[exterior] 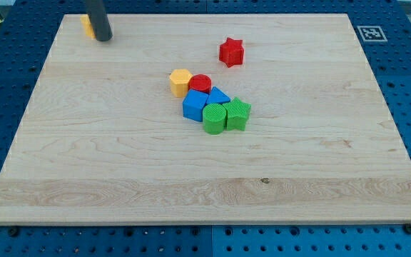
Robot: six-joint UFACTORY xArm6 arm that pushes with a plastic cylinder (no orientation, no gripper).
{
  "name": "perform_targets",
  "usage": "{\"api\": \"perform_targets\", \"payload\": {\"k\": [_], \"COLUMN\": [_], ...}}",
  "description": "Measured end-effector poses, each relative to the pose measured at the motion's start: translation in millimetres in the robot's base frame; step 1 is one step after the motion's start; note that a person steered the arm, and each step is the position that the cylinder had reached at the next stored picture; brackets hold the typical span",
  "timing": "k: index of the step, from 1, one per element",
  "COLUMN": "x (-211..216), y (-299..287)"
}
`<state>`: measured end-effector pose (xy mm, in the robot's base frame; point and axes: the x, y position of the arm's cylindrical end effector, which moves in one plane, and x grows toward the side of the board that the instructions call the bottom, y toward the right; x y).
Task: Move the group of blocks towards right
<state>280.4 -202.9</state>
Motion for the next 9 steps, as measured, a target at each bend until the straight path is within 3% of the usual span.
{"api": "perform_targets", "payload": {"k": [1, 4, 6, 9], "x": [60.0, 185.5, 192.7, 179.0], "y": [7.0, 128.6, 205.0, 157.4]}}
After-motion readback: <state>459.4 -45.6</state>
